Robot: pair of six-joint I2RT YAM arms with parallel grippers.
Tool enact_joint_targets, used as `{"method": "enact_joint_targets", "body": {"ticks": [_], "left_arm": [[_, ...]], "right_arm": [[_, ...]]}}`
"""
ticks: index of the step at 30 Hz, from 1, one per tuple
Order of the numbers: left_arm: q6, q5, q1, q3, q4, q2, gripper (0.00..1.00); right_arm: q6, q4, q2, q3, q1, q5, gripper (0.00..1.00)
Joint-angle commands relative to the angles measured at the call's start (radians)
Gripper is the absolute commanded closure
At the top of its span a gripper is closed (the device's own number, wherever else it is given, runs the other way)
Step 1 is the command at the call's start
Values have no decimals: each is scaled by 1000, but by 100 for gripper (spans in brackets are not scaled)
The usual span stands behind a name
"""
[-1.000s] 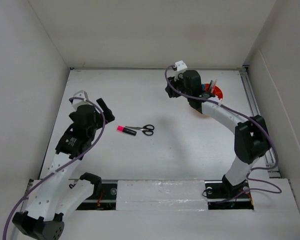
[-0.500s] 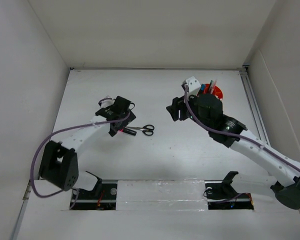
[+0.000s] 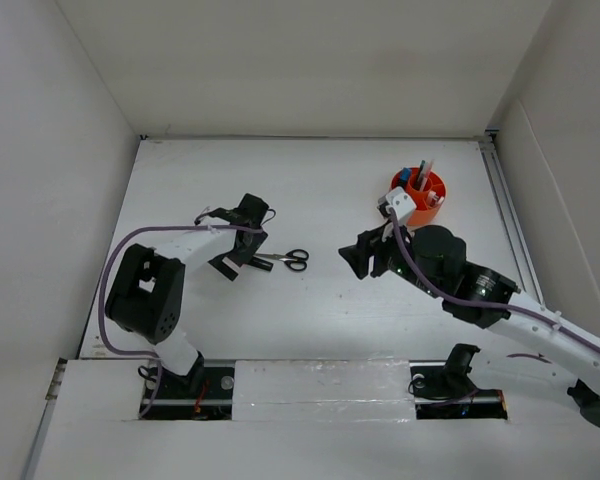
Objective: Sort the stationery into containers
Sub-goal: Pick up the pen from the center of the board.
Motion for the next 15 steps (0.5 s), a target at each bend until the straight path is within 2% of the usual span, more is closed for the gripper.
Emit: {"method": "enact_joint_targets", "body": {"ticks": [1,6,10,11,13,15], "left_arm": [[-88,-53,12,21,-45,22,4],[-98,-64,31,57,-62,78,8],[-98,-64,52,57,-62,101,20],[-98,-64,52,45,-53,102,26],[-98,-64,63,27,-34,111,26],[-98,-55,74,13,-10,111,32]], "right_arm": [[12,10,-23,-11,22,2,39],[12,31,-55,-51,23,-7,39],[21,31,-64,-61,23,-29,39],[21,31,-64,-61,32,-29,39],[21,31,-64,-61,32,-29,39],[21,31,-74,-61,32,-29,40]]}}
